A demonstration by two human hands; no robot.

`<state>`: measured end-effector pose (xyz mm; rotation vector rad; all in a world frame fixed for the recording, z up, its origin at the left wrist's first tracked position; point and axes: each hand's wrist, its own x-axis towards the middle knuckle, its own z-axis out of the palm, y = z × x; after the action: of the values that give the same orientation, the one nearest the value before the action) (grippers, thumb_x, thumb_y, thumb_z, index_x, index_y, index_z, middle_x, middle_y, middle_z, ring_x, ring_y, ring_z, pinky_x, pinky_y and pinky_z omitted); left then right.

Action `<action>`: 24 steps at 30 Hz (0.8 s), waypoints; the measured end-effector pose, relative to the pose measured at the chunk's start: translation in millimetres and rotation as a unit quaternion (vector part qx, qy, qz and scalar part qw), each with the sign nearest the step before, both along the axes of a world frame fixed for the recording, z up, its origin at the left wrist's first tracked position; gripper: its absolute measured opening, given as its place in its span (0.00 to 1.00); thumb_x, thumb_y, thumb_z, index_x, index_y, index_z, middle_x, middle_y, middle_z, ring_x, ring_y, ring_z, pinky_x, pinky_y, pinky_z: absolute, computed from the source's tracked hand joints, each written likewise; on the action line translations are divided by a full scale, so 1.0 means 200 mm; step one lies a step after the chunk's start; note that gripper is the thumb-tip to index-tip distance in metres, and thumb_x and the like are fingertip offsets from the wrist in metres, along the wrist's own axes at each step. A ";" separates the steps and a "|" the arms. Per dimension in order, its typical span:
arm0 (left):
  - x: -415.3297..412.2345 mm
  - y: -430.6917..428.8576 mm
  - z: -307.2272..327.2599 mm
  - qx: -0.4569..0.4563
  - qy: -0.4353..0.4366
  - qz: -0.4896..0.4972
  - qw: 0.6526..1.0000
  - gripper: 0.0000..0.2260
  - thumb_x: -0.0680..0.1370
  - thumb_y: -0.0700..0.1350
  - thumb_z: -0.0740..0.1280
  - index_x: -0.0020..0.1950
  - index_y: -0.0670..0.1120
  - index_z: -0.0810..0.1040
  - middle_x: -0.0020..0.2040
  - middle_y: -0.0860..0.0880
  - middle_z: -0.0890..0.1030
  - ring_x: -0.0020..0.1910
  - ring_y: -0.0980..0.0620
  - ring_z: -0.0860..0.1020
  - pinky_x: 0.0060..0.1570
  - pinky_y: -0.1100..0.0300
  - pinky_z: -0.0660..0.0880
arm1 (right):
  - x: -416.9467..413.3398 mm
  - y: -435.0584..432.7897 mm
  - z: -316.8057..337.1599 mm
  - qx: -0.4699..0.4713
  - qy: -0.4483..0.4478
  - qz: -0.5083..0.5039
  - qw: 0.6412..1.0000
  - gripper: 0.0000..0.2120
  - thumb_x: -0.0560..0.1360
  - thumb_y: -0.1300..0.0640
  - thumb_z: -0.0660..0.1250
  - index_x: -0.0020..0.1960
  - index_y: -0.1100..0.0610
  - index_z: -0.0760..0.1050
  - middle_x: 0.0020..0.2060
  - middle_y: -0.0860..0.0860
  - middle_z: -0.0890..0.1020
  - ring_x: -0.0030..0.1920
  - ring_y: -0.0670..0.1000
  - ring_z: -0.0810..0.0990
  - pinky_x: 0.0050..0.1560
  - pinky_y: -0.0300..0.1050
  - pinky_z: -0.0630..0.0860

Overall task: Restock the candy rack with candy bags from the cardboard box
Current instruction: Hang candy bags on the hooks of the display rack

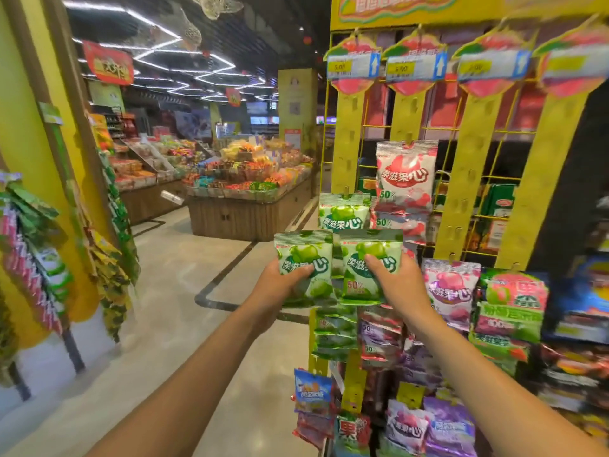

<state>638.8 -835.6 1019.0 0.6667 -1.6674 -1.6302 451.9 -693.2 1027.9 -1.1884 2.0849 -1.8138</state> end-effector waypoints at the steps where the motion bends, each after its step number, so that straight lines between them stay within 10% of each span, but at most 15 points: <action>1: -0.03 -0.02 0.03 -0.002 0.000 -0.007 1.000 0.14 0.80 0.44 0.72 0.65 0.48 0.79 0.57 0.49 0.88 0.57 0.45 0.86 0.59 0.46 0.82 | 0.00 0.00 0.02 -0.003 -0.001 -0.015 1.000 0.15 0.78 0.43 0.70 0.56 0.53 0.76 0.44 0.49 0.82 0.45 0.49 0.81 0.41 0.45 0.74; 9: -0.25 -0.17 0.30 0.024 -0.035 -0.047 0.998 0.24 0.61 0.49 0.70 0.57 0.45 0.77 0.52 0.40 0.79 0.49 0.43 0.77 0.47 0.48 0.74 | 0.03 0.07 0.14 -0.017 0.009 -0.091 0.996 0.16 0.78 0.41 0.69 0.58 0.50 0.73 0.47 0.47 0.81 0.46 0.44 0.79 0.44 0.44 0.76; 16: -0.35 -0.12 0.56 -0.030 0.003 -0.080 0.996 0.03 0.84 0.40 0.65 0.53 0.42 0.78 0.41 0.49 0.78 0.31 0.58 0.79 0.26 0.70 0.73 | 0.04 0.15 0.20 -0.038 0.014 -0.129 0.991 0.14 0.78 0.42 0.69 0.56 0.51 0.76 0.47 0.49 0.82 0.46 0.48 0.81 0.45 0.47 0.77; 24: -0.45 -0.20 0.73 0.013 0.053 -0.117 0.992 0.11 0.84 0.44 0.67 0.45 0.43 0.69 0.50 0.45 0.71 0.52 0.47 0.73 0.58 0.45 0.77 | 0.02 0.21 0.23 -0.033 0.028 -0.144 0.989 0.10 0.79 0.46 0.70 0.50 0.53 0.78 0.40 0.51 0.83 0.35 0.49 0.80 0.35 0.43 0.75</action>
<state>548.6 -875.2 1164.0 0.3990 -1.7001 -1.8199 456.9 -651.0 1074.0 -1.0068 2.3483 -2.0049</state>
